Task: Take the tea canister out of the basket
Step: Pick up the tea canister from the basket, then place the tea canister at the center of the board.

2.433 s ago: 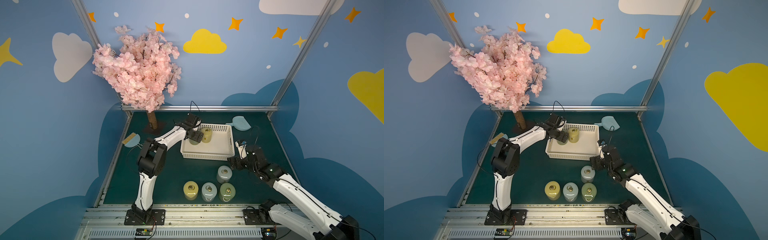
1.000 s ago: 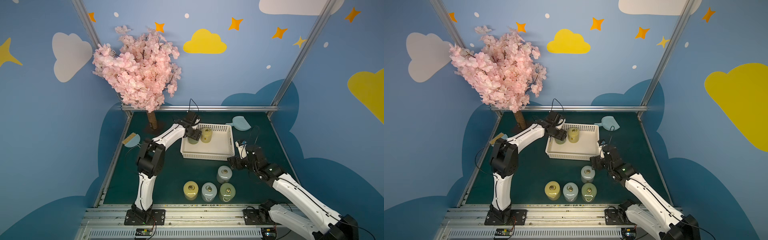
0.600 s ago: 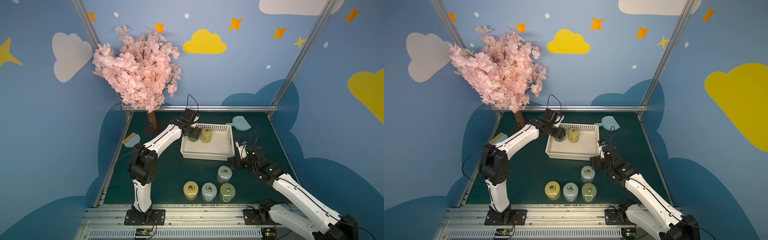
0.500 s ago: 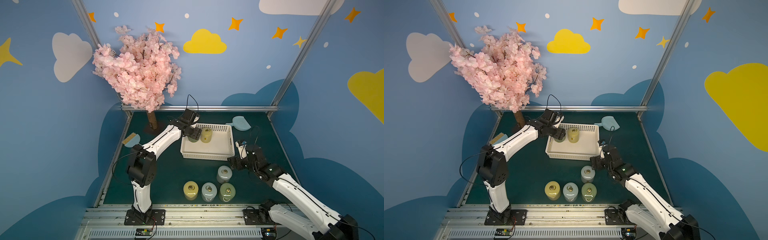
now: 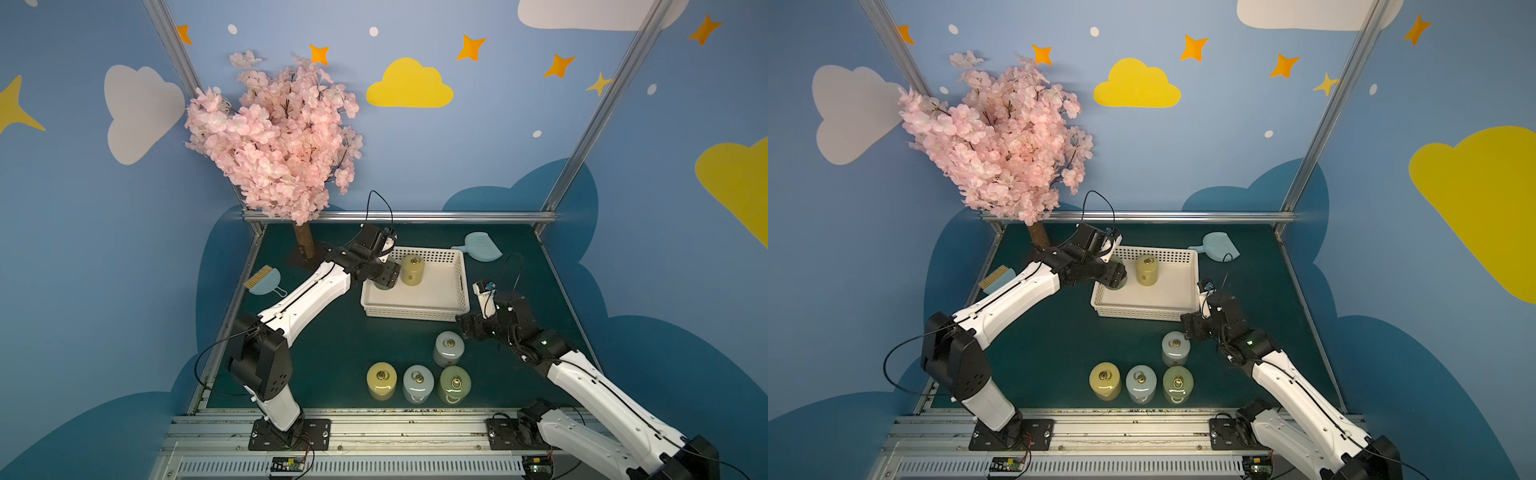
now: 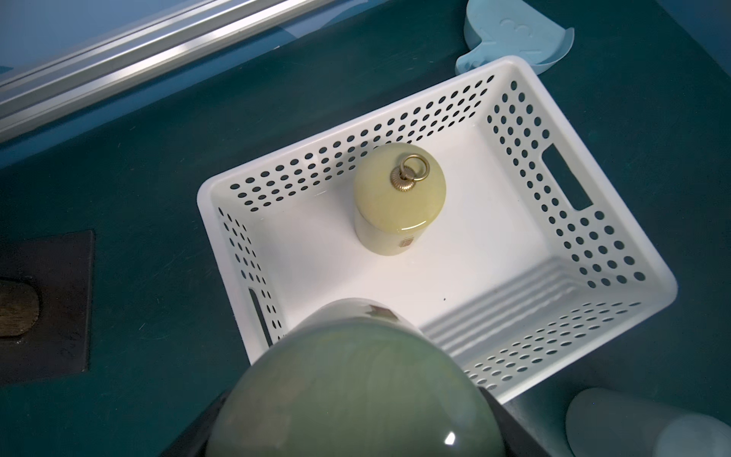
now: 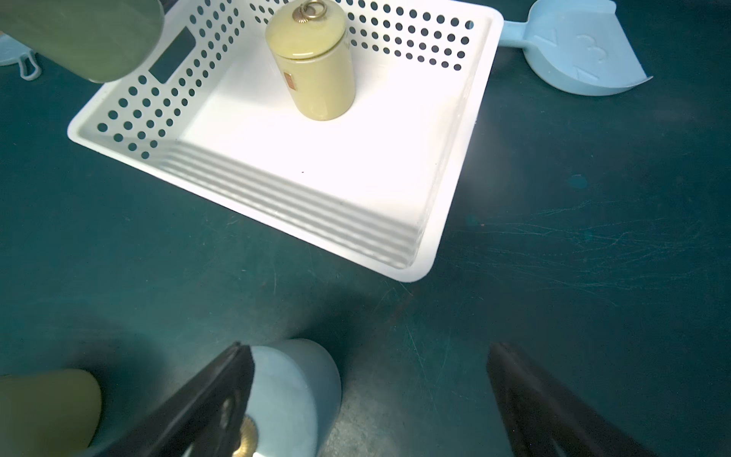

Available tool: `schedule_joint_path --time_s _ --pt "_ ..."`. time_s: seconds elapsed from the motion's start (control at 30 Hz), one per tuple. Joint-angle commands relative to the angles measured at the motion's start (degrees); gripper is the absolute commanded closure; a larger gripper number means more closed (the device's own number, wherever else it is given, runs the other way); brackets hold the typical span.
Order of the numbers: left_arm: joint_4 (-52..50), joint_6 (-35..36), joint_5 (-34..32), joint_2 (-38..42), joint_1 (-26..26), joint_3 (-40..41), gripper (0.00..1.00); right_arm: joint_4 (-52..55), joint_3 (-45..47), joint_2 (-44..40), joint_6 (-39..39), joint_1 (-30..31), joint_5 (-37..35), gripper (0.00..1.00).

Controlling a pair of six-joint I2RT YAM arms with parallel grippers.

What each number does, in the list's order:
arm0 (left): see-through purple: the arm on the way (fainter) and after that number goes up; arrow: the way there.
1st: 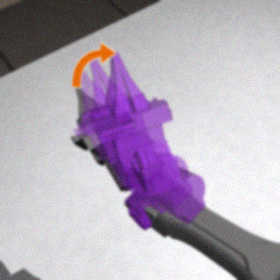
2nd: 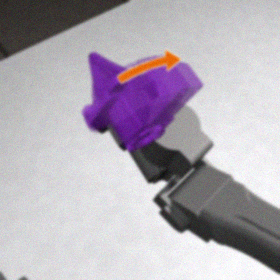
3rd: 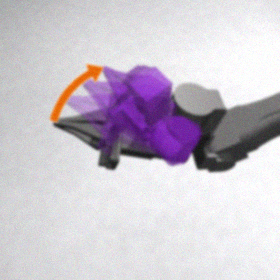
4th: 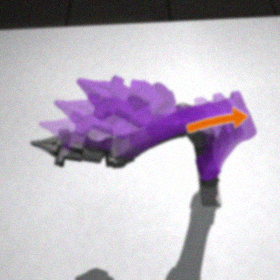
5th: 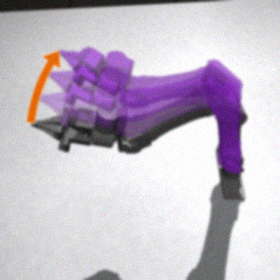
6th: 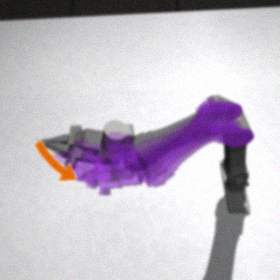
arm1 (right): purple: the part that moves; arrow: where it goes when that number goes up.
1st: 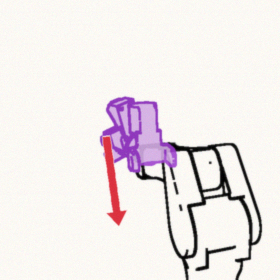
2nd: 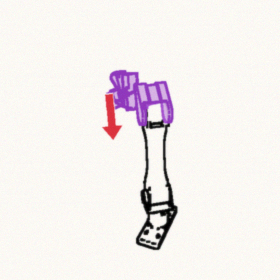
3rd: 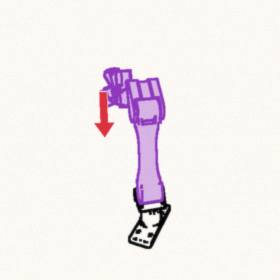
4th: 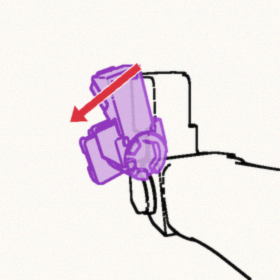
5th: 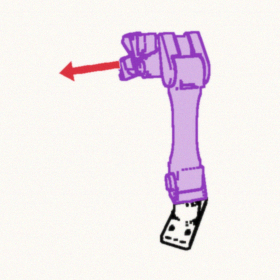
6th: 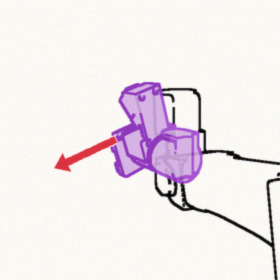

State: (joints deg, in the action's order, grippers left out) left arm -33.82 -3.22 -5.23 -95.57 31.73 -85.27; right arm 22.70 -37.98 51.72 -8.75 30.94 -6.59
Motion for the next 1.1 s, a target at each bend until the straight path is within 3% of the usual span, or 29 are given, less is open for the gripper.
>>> schedule_joint_path --time_s 0.0,0.5,1.07 --pt "2.98 -0.66 -0.24 4.66 1.62 0.63 0.49 -1.04 1.09 -1.66 -0.59 -0.26 -0.70 0.02" --pt "2.80 -2.73 -1.35 17.46 9.83 12.09 0.49 -5.12 4.82 -5.59 -2.23 -0.31 -2.64 0.02" --pt "6.76 -6.14 -5.18 18.34 19.91 19.06 0.49 -5.34 5.37 -6.34 -2.41 -0.37 -3.95 0.02"
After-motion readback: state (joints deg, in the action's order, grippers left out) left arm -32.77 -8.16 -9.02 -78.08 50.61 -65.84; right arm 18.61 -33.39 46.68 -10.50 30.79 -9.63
